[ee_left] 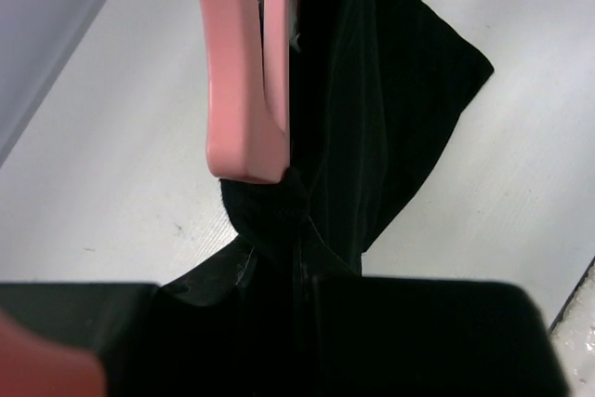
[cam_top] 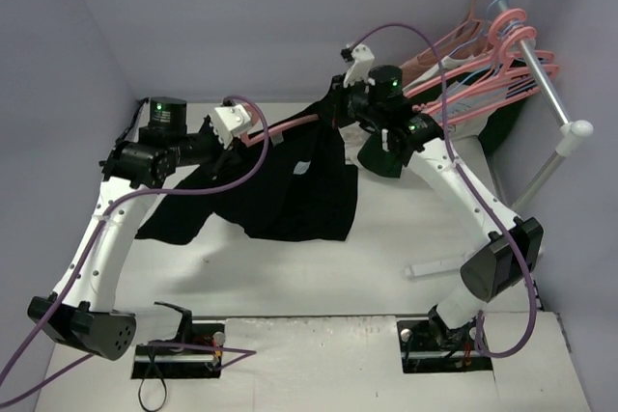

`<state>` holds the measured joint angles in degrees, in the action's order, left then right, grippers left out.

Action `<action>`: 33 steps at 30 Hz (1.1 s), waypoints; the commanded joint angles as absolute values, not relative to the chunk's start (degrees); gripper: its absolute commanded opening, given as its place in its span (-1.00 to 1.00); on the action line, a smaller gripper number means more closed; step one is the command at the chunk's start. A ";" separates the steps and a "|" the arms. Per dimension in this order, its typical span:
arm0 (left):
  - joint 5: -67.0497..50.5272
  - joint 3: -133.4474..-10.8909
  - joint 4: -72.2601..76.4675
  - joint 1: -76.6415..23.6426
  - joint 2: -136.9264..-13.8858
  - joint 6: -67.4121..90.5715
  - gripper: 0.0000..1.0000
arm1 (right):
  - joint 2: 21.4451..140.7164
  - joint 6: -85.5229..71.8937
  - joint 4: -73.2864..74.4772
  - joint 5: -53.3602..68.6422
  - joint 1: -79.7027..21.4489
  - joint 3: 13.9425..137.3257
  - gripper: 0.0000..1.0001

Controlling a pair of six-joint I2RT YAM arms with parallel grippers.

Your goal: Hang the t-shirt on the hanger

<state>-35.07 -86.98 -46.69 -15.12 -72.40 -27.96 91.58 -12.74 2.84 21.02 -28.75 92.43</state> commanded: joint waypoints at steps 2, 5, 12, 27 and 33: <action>-36.68 -82.87 -39.45 -17.66 -72.14 -23.25 -1.00 | 93.25 -11.71 -0.18 18.25 -33.87 96.59 -1.00; -35.70 -79.34 -31.38 -17.67 -70.85 -17.99 -1.00 | 93.90 -11.74 -0.18 17.54 -36.50 97.76 -1.00; -35.66 -93.43 -28.65 -17.40 -73.32 -16.32 -1.00 | 96.74 -10.51 -0.18 17.40 -40.99 110.02 -1.00; -49.00 -87.94 -28.21 -16.02 -71.47 -20.97 -1.00 | 89.29 -2.11 -0.18 6.88 -41.75 99.18 -0.91; -51.17 -79.56 -25.13 -15.82 -70.56 -22.35 -1.00 | 86.10 -1.19 -0.18 12.20 -41.75 89.25 -0.83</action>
<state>-45.62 -81.01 -33.19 -16.01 -73.29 -20.26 90.19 -3.01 3.17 9.86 -41.94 92.70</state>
